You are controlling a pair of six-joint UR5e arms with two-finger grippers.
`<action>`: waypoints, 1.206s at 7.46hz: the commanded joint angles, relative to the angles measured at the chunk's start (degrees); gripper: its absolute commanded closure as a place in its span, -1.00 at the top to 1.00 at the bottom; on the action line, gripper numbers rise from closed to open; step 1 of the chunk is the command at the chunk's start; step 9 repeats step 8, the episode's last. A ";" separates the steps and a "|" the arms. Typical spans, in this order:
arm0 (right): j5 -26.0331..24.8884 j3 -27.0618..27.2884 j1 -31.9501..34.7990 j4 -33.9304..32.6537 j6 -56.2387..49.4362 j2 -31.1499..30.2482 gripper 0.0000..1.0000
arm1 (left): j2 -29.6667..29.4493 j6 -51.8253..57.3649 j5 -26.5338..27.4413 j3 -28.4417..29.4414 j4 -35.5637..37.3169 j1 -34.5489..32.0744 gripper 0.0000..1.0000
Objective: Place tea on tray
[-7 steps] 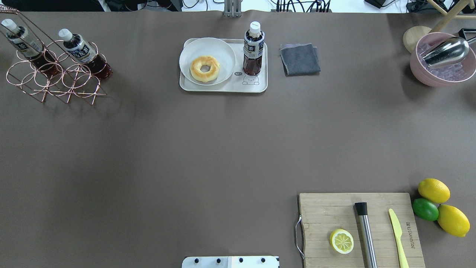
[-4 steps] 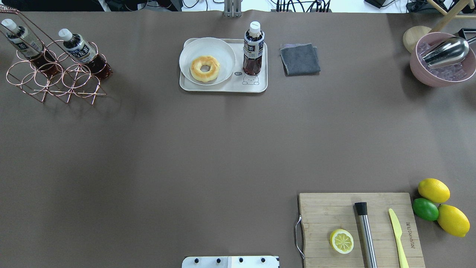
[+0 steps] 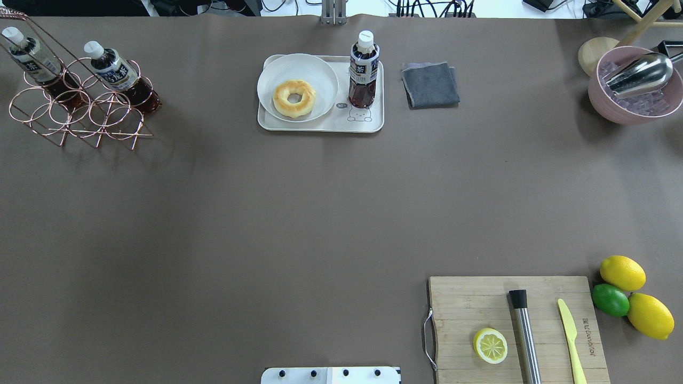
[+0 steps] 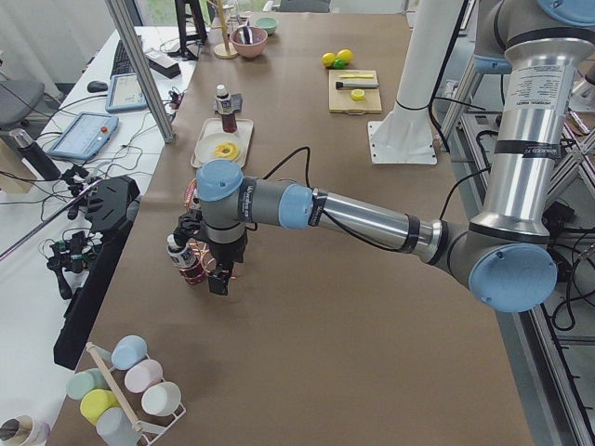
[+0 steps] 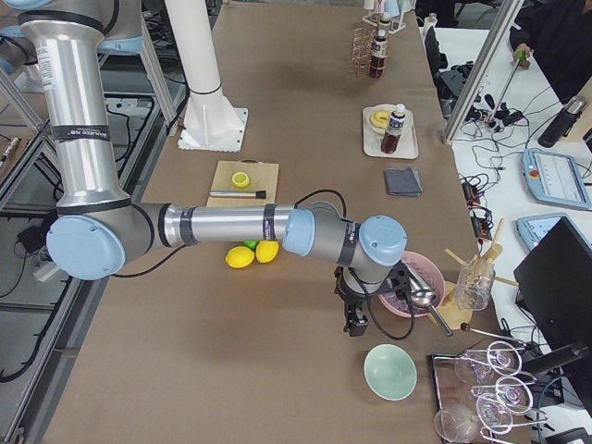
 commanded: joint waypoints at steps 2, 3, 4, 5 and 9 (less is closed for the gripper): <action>-1.03 -0.52 -0.08 -0.15 0.92 0.64 1.00 | 0.01 0.00 0.02 0.61 0.00 0.02 0.95; -0.77 -0.43 -0.08 -0.15 1.02 0.64 1.00 | 0.01 0.00 0.02 0.70 0.00 0.02 0.95; -0.86 -0.43 -0.08 -0.15 1.11 0.73 1.00 | 0.01 0.09 0.02 0.87 0.00 0.02 0.95; -0.86 -0.34 -0.17 -0.15 1.19 0.82 1.00 | 0.71 0.78 0.02 1.57 0.00 -0.06 0.95; -0.68 0.18 -0.17 -0.15 1.11 0.99 1.00 | 4.05 4.39 -0.07 -0.08 -0.26 -0.77 0.95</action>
